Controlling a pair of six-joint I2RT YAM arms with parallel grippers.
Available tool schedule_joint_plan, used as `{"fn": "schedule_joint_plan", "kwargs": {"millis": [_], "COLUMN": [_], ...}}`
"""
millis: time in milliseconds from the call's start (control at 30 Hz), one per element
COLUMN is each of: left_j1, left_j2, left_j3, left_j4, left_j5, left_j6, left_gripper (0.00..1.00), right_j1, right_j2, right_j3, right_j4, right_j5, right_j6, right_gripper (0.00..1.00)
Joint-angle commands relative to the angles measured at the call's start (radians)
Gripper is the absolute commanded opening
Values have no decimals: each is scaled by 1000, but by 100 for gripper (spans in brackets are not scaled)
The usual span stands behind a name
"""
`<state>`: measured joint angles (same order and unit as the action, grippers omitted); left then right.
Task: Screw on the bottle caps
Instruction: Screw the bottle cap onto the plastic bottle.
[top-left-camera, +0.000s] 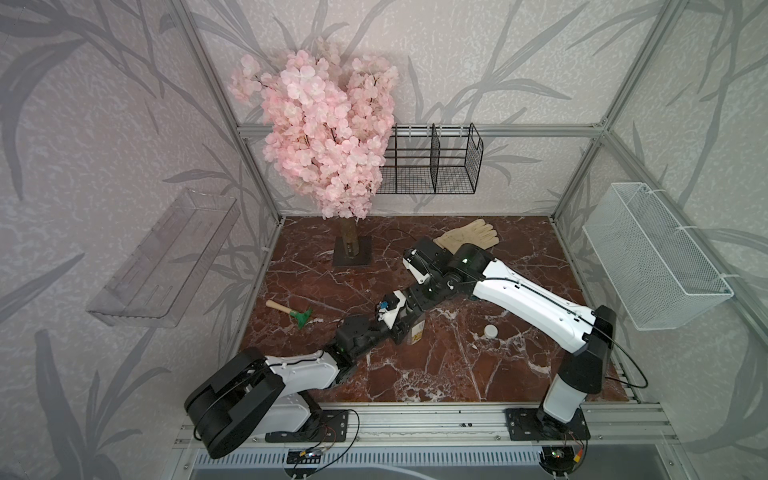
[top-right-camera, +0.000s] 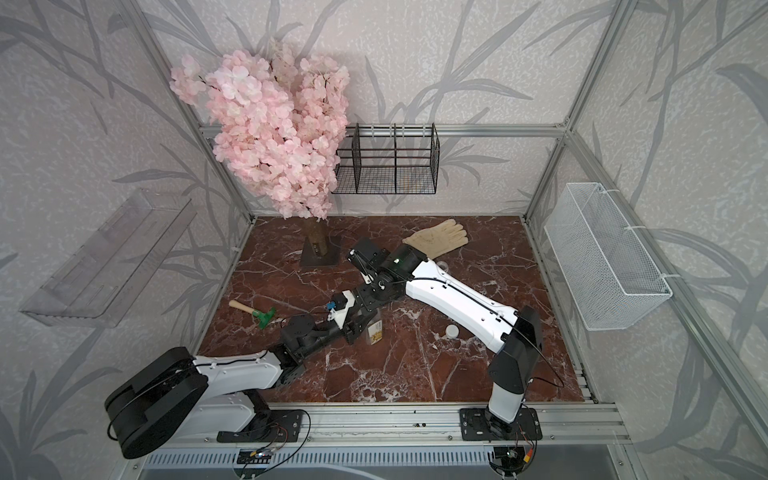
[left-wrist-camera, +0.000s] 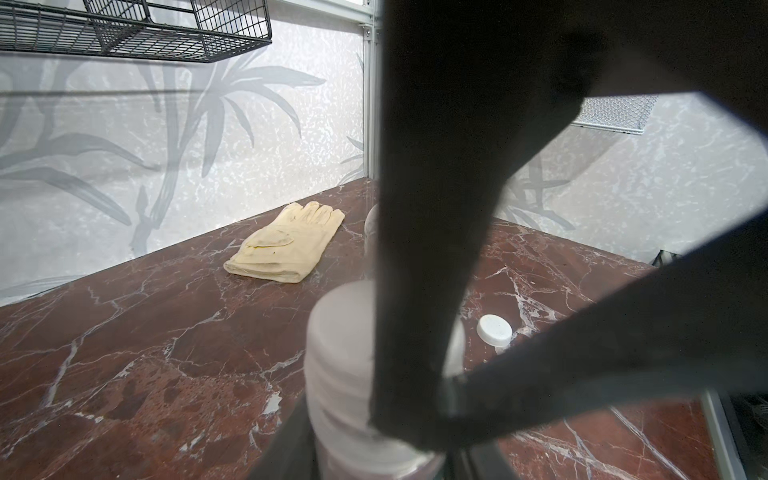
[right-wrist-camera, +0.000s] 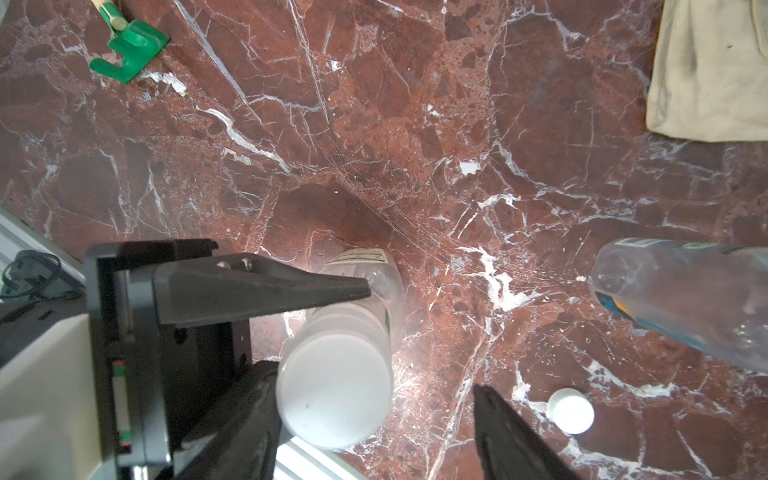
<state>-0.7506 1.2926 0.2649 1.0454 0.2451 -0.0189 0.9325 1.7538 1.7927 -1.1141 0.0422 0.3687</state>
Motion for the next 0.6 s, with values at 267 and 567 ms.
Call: {"fn": "schedule_joint_plan", "kwargs": {"millis": [267, 567], "left_j1": [-7, -6], "left_j2": [29, 18], "left_j3": [12, 4], "left_j4": [-131, -123], "left_j5": [37, 57], "left_j6": [24, 31], "left_gripper": [32, 32], "right_j1": [20, -72], "right_j2": [-103, -199], "right_j3": [-17, -100], "right_j4": [92, 124], "right_j5": [-87, -217], "right_j6": [-82, -204], "right_gripper": [82, 83]}}
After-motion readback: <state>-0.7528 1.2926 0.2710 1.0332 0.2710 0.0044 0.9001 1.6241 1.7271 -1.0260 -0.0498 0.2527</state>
